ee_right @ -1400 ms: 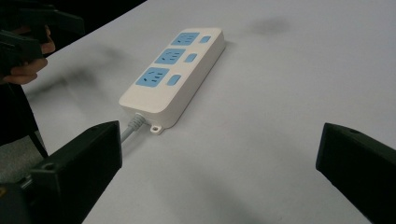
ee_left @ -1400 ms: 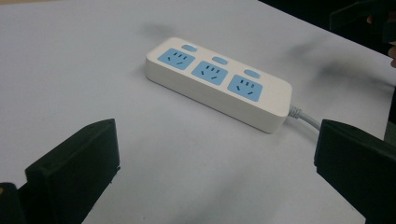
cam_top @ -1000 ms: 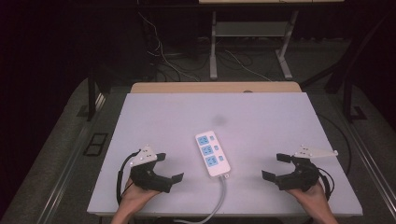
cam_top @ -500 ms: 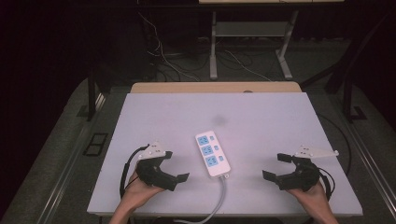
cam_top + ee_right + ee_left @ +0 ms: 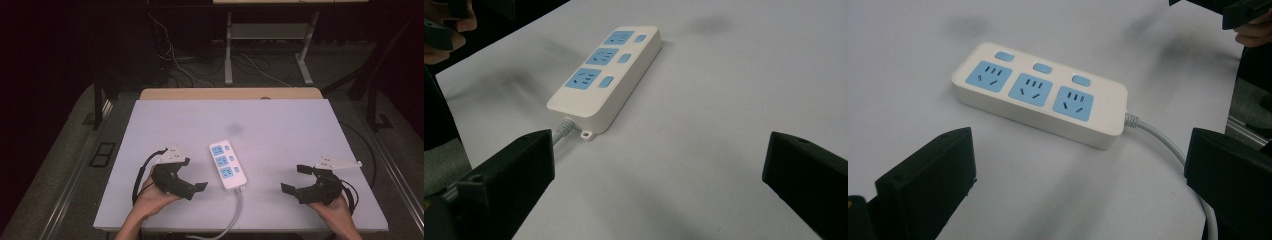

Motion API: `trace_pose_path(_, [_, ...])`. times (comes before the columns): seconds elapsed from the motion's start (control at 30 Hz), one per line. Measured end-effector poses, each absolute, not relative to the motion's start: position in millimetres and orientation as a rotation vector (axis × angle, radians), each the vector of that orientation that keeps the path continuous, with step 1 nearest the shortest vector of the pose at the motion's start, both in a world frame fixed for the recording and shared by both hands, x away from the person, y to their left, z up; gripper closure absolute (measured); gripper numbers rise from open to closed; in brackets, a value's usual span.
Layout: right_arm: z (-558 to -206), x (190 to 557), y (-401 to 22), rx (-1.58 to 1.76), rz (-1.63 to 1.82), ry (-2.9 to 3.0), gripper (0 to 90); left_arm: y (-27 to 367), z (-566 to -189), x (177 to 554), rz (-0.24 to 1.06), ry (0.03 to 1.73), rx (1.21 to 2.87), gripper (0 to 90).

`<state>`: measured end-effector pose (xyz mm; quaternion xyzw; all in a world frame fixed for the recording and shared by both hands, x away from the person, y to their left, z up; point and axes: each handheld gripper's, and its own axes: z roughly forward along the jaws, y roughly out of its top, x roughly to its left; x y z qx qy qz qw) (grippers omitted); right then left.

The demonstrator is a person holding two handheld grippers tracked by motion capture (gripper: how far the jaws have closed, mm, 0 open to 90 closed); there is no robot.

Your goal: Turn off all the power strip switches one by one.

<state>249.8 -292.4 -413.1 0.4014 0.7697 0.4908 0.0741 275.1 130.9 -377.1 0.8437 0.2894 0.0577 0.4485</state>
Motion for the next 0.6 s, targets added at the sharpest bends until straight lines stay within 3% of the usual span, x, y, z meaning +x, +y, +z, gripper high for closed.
trace_pose_path(0.6, [-413.4,249.6,-292.6,1.209,1.473,2.311,0.0,113.2,-356.2,293.5,0.151,0.643,2.166,0.0])
